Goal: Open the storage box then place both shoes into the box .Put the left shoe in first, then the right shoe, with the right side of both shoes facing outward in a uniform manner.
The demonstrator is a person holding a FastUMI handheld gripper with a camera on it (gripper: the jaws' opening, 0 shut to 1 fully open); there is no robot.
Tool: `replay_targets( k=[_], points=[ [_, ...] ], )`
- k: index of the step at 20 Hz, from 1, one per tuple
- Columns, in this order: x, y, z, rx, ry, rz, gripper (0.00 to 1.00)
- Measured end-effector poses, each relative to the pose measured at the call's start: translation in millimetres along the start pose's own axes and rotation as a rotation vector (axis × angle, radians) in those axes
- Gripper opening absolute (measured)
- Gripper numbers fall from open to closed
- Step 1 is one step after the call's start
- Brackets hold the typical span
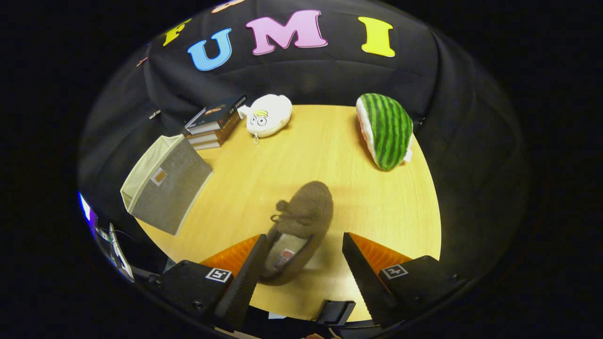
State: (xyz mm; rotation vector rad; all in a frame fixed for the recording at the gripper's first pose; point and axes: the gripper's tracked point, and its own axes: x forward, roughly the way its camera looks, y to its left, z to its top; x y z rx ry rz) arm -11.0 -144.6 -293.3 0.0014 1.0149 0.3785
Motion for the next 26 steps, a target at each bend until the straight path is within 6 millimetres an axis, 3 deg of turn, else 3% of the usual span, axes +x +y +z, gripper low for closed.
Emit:
replay_targets(
  k=[5,10,16,21,24,26],
  points=[
    [35,-10,-27,-0.005,0.094,-0.019,0.99],
    [66,-11,-33,0.096,0.171,-0.015,0.99],
    [80,-7,-37,0.273,0.250,-0.027,0.95],
    [87,2,-38,0.338,0.275,-0.068,0.40],
    [85,0,-38,0.412,0.277,-0.090,0.31],
    [86,1,-35,0.523,0.264,-0.080,0.12]
  ],
)
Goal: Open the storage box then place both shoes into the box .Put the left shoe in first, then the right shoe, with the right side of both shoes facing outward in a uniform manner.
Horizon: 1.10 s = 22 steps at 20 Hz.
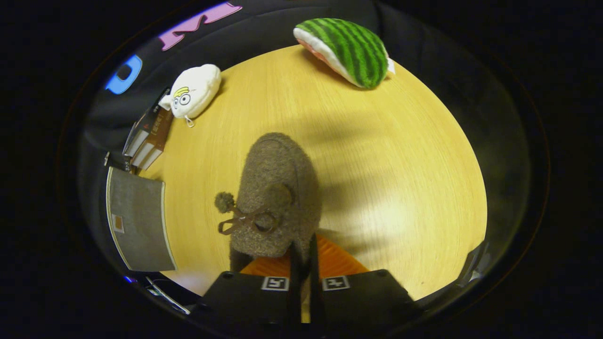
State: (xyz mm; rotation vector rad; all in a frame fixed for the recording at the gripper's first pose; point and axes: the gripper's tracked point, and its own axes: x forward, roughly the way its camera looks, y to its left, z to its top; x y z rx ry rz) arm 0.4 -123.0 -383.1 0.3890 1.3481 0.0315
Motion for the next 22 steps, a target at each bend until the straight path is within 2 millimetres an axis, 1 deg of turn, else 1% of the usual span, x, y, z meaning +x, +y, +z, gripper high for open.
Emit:
replay_targets(
  k=[1,2,4,5,7,12,15,17,20,22],
  points=[
    [-3,6,-4,0.041,0.006,0.020,0.05],
    [-8,11,-7,0.067,-0.003,0.029,0.06],
    [-19,19,-7,0.064,-0.042,0.005,0.06],
    [-24,26,-7,0.059,-0.054,-0.001,0.06],
    [-42,50,-9,0.059,-0.074,0.012,0.05],
    [-92,122,-1,0.070,-0.159,0.083,0.05],
    [-127,174,-1,0.082,-0.207,0.160,0.05],
    [-146,207,-5,0.078,-0.229,0.205,0.05],
    [-163,259,-15,0.070,-0.219,0.277,0.05],
    [-167,293,-22,0.075,-0.206,0.328,0.05]
  ],
)
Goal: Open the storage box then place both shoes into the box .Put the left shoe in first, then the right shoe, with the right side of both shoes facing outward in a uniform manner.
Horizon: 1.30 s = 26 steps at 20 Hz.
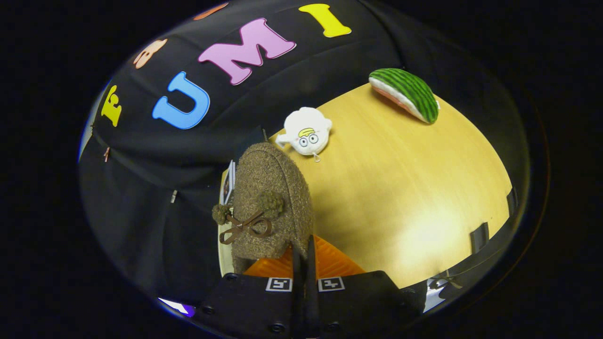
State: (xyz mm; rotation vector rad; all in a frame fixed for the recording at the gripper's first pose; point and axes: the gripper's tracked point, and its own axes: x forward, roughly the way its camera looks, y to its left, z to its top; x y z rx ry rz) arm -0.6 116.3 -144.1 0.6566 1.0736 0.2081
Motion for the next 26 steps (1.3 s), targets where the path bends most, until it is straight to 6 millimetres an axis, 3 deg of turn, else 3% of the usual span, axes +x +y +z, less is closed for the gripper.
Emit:
replay_targets(
  k=[6,9,14,19,21,22,25,26],
  points=[
    [28,61,-40,0.002,0.066,0.036,0.05],
    [53,78,-57,-0.051,0.106,0.029,0.05],
    [86,72,-82,-0.080,0.152,-0.042,0.05],
    [105,63,-87,-0.103,0.152,-0.098,0.07],
    [109,72,-90,-0.091,0.159,-0.065,0.08],
    [110,79,-92,-0.080,0.166,-0.041,0.15],
    [86,116,-68,-0.074,0.056,0.076,1.00],
    [85,118,-62,-0.109,0.016,0.086,1.00]
  ],
)
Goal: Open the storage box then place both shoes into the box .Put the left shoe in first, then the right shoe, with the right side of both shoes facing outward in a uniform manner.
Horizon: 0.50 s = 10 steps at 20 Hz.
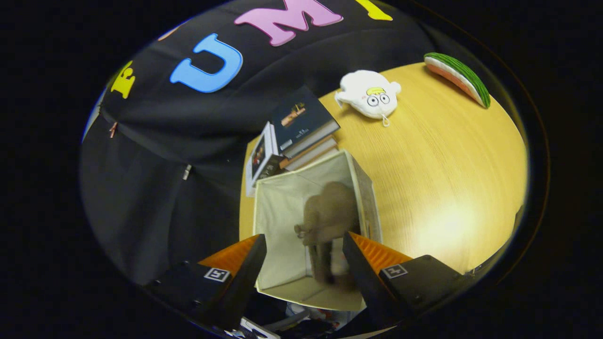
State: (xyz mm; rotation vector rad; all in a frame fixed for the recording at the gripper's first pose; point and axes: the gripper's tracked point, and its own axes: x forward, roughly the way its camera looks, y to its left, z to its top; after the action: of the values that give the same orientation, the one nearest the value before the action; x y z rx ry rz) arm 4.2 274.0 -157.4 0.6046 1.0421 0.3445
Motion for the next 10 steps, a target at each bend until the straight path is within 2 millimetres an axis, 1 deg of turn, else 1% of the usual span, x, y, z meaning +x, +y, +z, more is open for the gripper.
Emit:
replay_targets(
  k=[1,2,4,6,8,10],
  points=[
    [-8,1,7,-0.047,-0.031,0.001,0.98],
    [-18,2,10,-0.093,-0.065,-0.003,0.98],
    [-41,2,27,-0.166,-0.148,-0.004,0.99],
    [-68,-4,42,-0.216,-0.228,-0.013,0.98],
    [-89,-15,56,-0.244,-0.295,-0.029,0.99],
    [-114,-35,73,-0.273,-0.366,-0.074,0.98]
  ],
)
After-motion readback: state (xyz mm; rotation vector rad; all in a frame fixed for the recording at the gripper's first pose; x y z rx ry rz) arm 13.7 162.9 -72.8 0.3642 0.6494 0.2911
